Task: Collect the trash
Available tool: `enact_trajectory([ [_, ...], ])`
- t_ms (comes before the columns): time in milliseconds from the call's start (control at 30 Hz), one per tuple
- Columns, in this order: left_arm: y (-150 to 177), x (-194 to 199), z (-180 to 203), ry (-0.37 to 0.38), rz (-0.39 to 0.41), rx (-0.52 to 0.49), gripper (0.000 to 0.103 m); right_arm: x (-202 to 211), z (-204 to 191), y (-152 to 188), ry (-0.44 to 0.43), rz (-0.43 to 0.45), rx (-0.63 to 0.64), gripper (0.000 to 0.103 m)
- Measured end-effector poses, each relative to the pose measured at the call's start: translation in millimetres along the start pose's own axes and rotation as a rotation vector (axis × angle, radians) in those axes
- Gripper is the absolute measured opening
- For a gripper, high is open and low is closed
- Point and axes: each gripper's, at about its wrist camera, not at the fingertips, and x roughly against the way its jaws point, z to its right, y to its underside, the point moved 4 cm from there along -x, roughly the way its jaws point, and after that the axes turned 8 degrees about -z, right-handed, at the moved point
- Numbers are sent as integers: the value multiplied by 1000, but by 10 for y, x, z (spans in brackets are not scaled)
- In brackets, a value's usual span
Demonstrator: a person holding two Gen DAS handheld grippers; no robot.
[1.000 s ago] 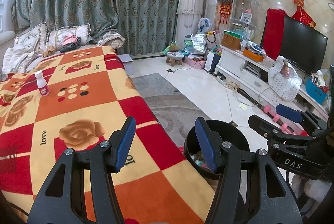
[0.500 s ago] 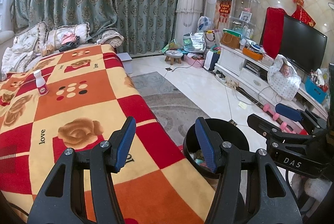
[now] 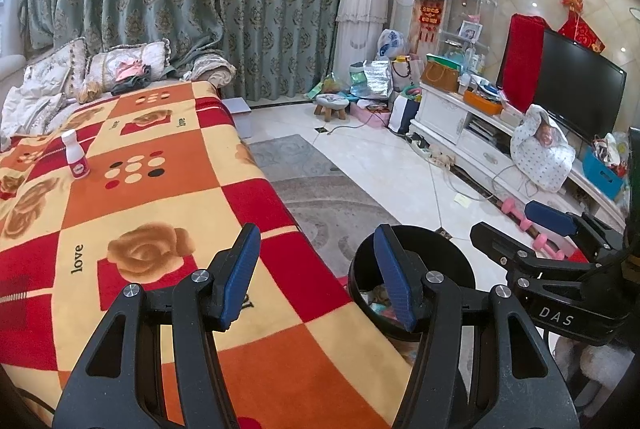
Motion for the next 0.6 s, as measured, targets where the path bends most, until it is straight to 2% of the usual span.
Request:
enact_trajectory([
  [367,41,-2,87,24,-20,-3,58,-45,19,53,3,-13,0,86],
  [600,-6,-33,-23,45,-31,7,58,-68,26,53,4,-26,0,86],
])
